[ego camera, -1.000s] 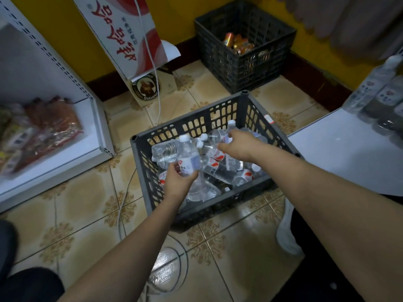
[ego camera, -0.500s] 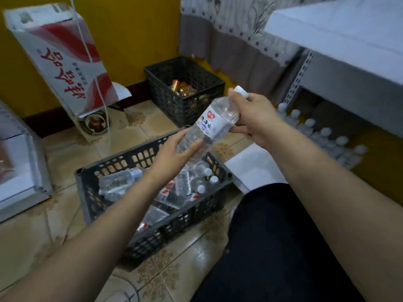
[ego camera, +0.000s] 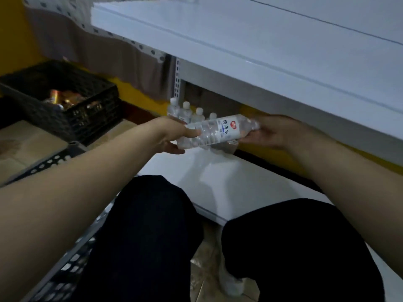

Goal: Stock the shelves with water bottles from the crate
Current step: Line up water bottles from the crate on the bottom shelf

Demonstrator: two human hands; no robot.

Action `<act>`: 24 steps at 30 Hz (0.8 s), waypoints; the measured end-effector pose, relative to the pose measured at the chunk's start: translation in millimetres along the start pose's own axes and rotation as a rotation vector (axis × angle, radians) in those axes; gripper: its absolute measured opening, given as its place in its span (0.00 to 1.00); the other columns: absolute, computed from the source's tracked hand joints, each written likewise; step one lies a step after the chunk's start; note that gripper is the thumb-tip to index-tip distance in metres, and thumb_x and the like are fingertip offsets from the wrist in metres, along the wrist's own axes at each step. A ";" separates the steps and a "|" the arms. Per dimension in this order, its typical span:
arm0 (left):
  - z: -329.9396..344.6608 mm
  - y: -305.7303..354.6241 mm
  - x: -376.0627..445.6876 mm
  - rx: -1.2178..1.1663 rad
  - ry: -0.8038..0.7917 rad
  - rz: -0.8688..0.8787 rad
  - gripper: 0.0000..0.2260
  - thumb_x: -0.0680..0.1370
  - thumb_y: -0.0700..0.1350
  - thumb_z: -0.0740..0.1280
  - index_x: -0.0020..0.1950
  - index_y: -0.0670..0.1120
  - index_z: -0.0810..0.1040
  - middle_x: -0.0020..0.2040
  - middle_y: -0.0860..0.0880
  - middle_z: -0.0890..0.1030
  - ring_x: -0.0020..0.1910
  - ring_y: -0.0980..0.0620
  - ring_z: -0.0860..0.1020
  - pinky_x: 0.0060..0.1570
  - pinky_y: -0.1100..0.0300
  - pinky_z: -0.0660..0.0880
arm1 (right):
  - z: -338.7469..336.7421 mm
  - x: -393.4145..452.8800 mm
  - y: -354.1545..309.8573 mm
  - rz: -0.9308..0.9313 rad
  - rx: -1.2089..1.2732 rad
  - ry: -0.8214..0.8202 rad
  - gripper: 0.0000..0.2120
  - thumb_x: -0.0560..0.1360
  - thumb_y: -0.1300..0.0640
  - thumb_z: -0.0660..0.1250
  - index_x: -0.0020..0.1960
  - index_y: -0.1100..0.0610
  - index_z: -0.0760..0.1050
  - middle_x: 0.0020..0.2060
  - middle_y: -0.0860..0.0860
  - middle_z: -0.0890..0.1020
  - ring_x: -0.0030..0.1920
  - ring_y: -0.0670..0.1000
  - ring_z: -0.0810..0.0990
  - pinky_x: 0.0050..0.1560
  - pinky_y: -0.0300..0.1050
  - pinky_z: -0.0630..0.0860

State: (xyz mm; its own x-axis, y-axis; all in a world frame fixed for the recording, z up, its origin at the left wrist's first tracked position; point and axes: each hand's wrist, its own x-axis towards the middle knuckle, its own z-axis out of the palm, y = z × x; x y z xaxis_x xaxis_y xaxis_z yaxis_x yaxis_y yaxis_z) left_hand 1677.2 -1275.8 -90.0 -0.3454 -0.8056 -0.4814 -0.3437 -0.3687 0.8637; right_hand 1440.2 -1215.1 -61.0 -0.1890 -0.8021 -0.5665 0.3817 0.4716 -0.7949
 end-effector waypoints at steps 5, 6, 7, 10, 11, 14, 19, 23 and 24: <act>61.4 31.0 35.9 0.159 -0.162 0.024 0.15 0.77 0.47 0.71 0.60 0.44 0.74 0.53 0.47 0.80 0.49 0.50 0.80 0.57 0.50 0.79 | -76.3 20.2 -15.3 -0.179 -0.022 0.161 0.06 0.76 0.57 0.68 0.49 0.59 0.75 0.53 0.61 0.81 0.45 0.55 0.84 0.50 0.55 0.82; 70.3 33.2 44.8 0.190 -0.175 0.045 0.14 0.77 0.47 0.71 0.60 0.45 0.73 0.53 0.46 0.80 0.48 0.50 0.80 0.57 0.51 0.79 | -88.1 29.7 -15.0 -0.193 -0.064 0.183 0.07 0.78 0.54 0.66 0.48 0.58 0.75 0.54 0.61 0.80 0.43 0.53 0.85 0.50 0.51 0.81; 78.1 34.1 55.8 0.230 -0.184 0.068 0.15 0.77 0.47 0.71 0.61 0.46 0.73 0.54 0.45 0.80 0.50 0.48 0.80 0.57 0.50 0.79 | -97.5 40.9 -14.7 -0.217 -0.101 0.217 0.08 0.79 0.52 0.65 0.48 0.57 0.74 0.52 0.59 0.80 0.42 0.51 0.85 0.48 0.49 0.82; 91.5 25.7 98.5 0.606 -0.157 0.142 0.21 0.78 0.49 0.70 0.67 0.43 0.72 0.61 0.43 0.77 0.59 0.44 0.78 0.62 0.49 0.76 | -110.1 75.8 -13.2 -0.352 -0.161 0.364 0.13 0.78 0.52 0.67 0.51 0.62 0.73 0.55 0.61 0.79 0.50 0.58 0.83 0.46 0.55 0.83; 94.2 20.5 112.9 0.754 -0.108 0.159 0.21 0.78 0.50 0.69 0.68 0.42 0.72 0.64 0.42 0.76 0.62 0.43 0.76 0.65 0.50 0.73 | -107.7 89.3 -12.3 -0.390 -0.292 0.455 0.14 0.78 0.51 0.68 0.54 0.62 0.72 0.57 0.61 0.78 0.54 0.60 0.82 0.49 0.58 0.82; 98.0 -0.3 146.8 0.998 -0.037 0.236 0.21 0.81 0.49 0.65 0.72 0.42 0.70 0.68 0.41 0.73 0.67 0.42 0.71 0.68 0.52 0.66 | -107.5 137.2 -2.9 -0.508 -0.838 0.657 0.22 0.77 0.49 0.68 0.64 0.61 0.72 0.61 0.59 0.77 0.59 0.59 0.78 0.58 0.54 0.77; 90.5 -33.2 176.7 1.144 -0.104 0.201 0.28 0.80 0.49 0.65 0.77 0.41 0.62 0.75 0.41 0.66 0.73 0.42 0.65 0.71 0.52 0.62 | -124.2 201.9 2.3 -0.409 -0.980 0.677 0.23 0.78 0.50 0.67 0.67 0.61 0.70 0.64 0.59 0.75 0.63 0.60 0.75 0.62 0.55 0.73; 95.9 -38.2 186.3 1.123 -0.091 0.287 0.28 0.80 0.49 0.65 0.77 0.43 0.61 0.75 0.42 0.65 0.74 0.42 0.65 0.70 0.53 0.62 | -131.0 235.2 4.4 -0.378 -1.029 0.670 0.25 0.79 0.48 0.66 0.71 0.59 0.67 0.67 0.58 0.73 0.66 0.58 0.73 0.63 0.50 0.72; 98.9 -40.8 188.1 1.137 -0.088 0.308 0.28 0.80 0.49 0.65 0.77 0.43 0.61 0.75 0.42 0.65 0.73 0.42 0.65 0.71 0.52 0.63 | -130.6 241.4 5.8 -0.385 -1.075 0.667 0.24 0.79 0.48 0.66 0.69 0.60 0.68 0.66 0.58 0.74 0.65 0.59 0.73 0.61 0.49 0.72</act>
State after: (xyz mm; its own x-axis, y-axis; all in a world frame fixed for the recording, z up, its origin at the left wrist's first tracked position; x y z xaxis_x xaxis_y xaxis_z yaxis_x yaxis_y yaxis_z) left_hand 1539.9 -1366.4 -230.5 -0.5935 -0.7373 -0.3227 -0.8000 0.4965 0.3370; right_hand 1278.6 -1358.1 -230.7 -0.6474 -0.7619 -0.0185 -0.6410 0.5576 -0.5275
